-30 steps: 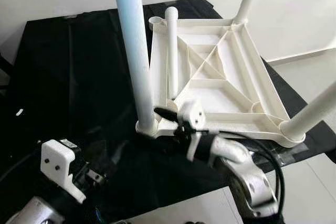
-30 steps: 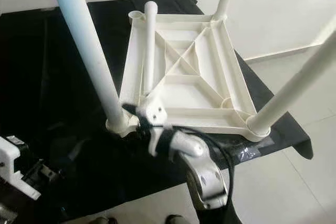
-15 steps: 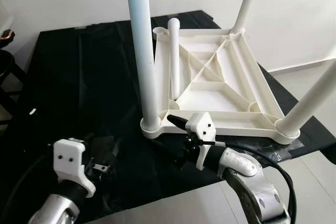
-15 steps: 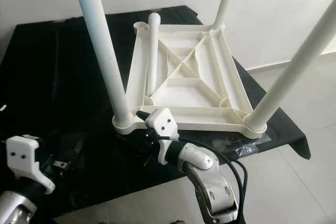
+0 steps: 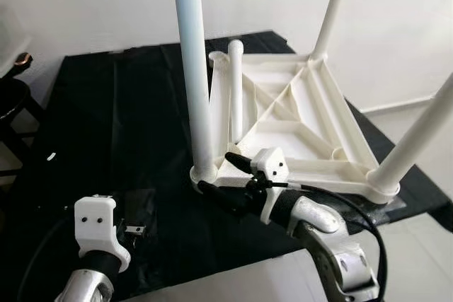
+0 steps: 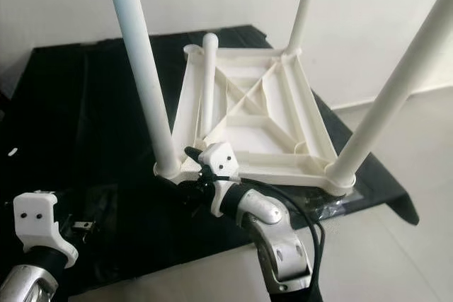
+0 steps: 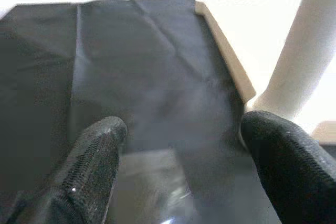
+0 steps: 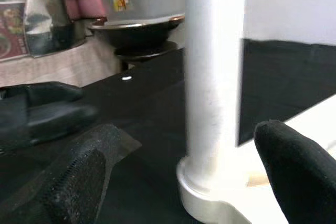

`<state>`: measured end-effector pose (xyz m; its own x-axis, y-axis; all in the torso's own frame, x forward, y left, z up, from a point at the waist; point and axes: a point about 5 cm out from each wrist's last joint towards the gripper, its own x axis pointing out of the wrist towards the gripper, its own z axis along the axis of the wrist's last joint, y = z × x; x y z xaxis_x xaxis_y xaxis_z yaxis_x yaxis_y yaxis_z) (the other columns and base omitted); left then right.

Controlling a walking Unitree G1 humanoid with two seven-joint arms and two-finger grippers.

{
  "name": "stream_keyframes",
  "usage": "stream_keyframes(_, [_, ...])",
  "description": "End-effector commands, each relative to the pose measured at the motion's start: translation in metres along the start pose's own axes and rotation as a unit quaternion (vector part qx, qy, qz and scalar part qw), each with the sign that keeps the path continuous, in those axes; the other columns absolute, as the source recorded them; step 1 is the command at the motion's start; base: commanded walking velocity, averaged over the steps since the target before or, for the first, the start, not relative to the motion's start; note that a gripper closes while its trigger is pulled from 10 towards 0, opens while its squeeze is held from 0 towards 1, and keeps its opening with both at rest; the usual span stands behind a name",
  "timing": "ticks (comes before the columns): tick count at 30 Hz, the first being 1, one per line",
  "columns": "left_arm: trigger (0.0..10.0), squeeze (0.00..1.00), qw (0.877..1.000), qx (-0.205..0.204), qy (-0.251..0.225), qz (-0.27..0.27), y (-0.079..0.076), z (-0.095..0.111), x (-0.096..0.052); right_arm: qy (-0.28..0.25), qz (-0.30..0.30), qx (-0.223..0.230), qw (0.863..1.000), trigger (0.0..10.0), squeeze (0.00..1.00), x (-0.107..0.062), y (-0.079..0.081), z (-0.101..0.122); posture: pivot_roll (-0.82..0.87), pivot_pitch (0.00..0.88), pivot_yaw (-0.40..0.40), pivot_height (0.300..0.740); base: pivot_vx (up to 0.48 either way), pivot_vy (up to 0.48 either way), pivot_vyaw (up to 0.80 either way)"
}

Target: Building children table

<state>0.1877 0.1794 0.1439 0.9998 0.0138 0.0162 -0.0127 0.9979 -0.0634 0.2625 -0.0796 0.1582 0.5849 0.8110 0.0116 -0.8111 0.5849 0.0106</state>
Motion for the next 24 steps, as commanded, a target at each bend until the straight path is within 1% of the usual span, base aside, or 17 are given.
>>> stream_keyframes(1, [10.0, 0.00, 1.000, 0.005, 0.016, 0.003, -0.0012, -0.0061, 0.0007, 0.002, 0.005, 0.002, 1.000, 10.0, 0.00, -0.0006, -0.0009, -0.0025, 0.01, 0.057, 0.012, 0.740, 0.000, -0.465, 0.00])
stream_keyframes(5, [10.0, 0.00, 1.000, 0.006, 0.016, 0.005, -0.0014, -0.0066, 0.0009, 0.002, 0.005, 0.002, 1.000, 10.0, 0.00, -0.0005, -0.0008, -0.0029, 0.01, 0.057, 0.012, 0.740, 0.000, -0.465, 0.00])
stream_keyframes(10, [10.0, 0.00, 1.000, 0.013, 0.026, 0.001, -0.0019, -0.0103, 0.0027, 0.009, 0.019, 0.004, 1.000, 10.0, 0.00, 0.0003, 0.0002, -0.0058, 0.01, 0.052, 0.014, 0.740, 0.000, -0.465, 0.00])
stream_keyframes(15, [10.0, 0.00, 0.999, 0.016, 0.028, -0.002, -0.0023, -0.0107, 0.0035, 0.015, 0.025, -0.003, 1.000, 10.0, 0.00, 0.0012, 0.0006, -0.0070, 0.02, 0.049, 0.017, 0.740, 0.000, -0.465, 0.00])
stream_keyframes(24, [10.0, 0.00, 0.999, 0.019, 0.027, 0.000, -0.0031, -0.0096, 0.0062, 0.019, 0.032, -0.002, 0.999, 10.0, 0.00, 0.0011, 0.0001, -0.0077, 0.02, 0.056, 0.006, 0.740, 0.000, -0.465, 0.00])
